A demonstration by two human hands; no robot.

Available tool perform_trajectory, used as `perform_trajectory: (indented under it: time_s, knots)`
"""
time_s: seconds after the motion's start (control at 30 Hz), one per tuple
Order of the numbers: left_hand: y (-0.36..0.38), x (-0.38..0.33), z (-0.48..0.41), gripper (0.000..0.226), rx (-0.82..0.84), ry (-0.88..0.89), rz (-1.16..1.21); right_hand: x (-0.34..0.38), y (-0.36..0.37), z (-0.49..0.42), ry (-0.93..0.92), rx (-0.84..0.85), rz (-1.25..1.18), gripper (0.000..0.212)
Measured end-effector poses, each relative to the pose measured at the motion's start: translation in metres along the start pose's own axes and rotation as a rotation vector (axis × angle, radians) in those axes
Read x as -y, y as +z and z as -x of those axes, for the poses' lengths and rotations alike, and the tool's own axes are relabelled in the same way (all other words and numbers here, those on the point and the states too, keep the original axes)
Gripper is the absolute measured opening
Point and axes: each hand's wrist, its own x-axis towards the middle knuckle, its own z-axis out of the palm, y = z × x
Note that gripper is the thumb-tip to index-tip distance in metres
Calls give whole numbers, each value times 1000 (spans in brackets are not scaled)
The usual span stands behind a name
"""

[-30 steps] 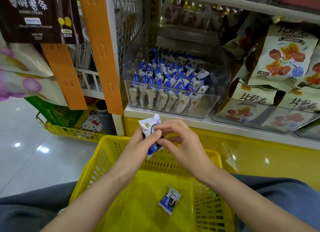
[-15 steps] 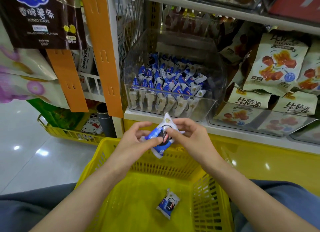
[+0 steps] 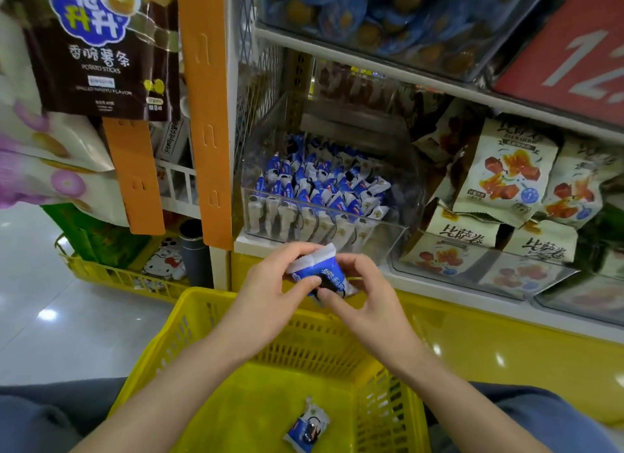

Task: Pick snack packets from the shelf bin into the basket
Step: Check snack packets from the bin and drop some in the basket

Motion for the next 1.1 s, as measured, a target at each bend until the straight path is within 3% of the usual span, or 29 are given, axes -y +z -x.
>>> perform_trajectory:
  time_s: [0.17, 0.27, 0.33, 0.47, 0.57, 0.8, 1.1]
  knots:
    - [1, -11, -20, 40, 96, 68, -45, 7, -19, -2, 55, -2, -149, 25]
    - [-3, -18, -44, 31, 98, 123, -157, 17, -48, -21, 35, -73, -91, 22]
    - [-6, -19, -61, 32, 63, 162, -273, 27, -71, -43, 10, -163, 7, 21]
    - [-10, -3, -86, 31, 16, 232, -579, 36, -99, -92, 23, -228, 428, 29]
    - [-9, 17, -91, 30, 40, 265, -739, 33, -96, -122, 117, -133, 701, 36]
    - [-10, 29, -93, 27, -27, 324, -720, 25, -71, -158, 401, 172, 1086, 35]
    - [-21, 31, -92, 30, -59, 328, -677, 9, -55, -163, 544, 320, 1013, 30]
